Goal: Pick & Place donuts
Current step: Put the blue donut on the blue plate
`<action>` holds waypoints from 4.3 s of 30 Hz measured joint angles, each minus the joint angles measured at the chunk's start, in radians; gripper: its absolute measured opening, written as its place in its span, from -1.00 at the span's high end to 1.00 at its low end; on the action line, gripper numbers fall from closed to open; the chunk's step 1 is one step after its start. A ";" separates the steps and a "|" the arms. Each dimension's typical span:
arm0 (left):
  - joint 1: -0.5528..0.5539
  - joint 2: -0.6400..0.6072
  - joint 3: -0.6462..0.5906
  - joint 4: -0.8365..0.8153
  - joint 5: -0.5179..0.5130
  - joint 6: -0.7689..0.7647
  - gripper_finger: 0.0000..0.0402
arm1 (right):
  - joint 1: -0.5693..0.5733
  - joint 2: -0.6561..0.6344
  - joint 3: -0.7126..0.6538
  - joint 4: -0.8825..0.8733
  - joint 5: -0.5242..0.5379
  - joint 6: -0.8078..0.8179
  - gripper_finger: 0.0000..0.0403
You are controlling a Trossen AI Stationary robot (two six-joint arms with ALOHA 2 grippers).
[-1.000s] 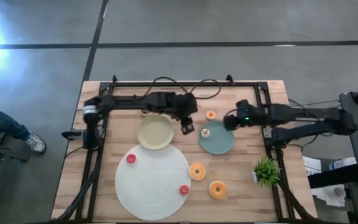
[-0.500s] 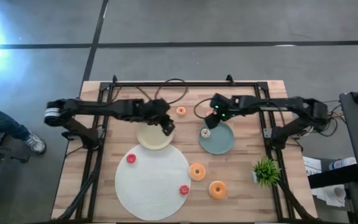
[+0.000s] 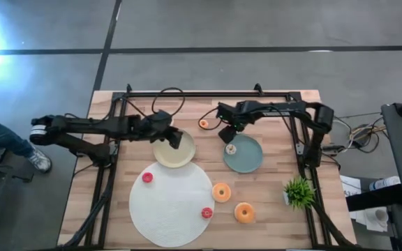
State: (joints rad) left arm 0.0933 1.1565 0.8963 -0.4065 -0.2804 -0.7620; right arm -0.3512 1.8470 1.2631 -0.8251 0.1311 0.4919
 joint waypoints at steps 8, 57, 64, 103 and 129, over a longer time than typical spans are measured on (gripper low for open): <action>0.000 0.001 -0.001 0.005 -0.010 0.004 0.37 | -0.052 0.067 0.025 -0.028 -0.083 -0.006 0.30; -0.001 0.303 -0.031 0.926 -0.195 0.507 0.14 | -0.101 -0.442 -0.496 1.437 -0.381 0.840 0.94; -0.001 0.375 0.061 0.910 -0.303 0.528 -0.05 | -0.084 -0.447 -0.496 1.435 -0.340 0.836 0.94; 0.011 0.484 0.202 0.618 -0.235 0.677 0.96 | -0.155 -0.658 -0.485 0.987 -0.508 0.550 -0.02; -0.200 0.861 0.651 0.336 -0.077 1.072 0.96 | -0.177 -1.051 -0.317 0.117 -0.149 0.370 -0.09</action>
State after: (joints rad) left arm -0.1069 2.0176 1.5474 -0.0709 -0.3571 0.3100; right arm -0.5279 0.7959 0.9457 -0.7085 -0.0182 0.8622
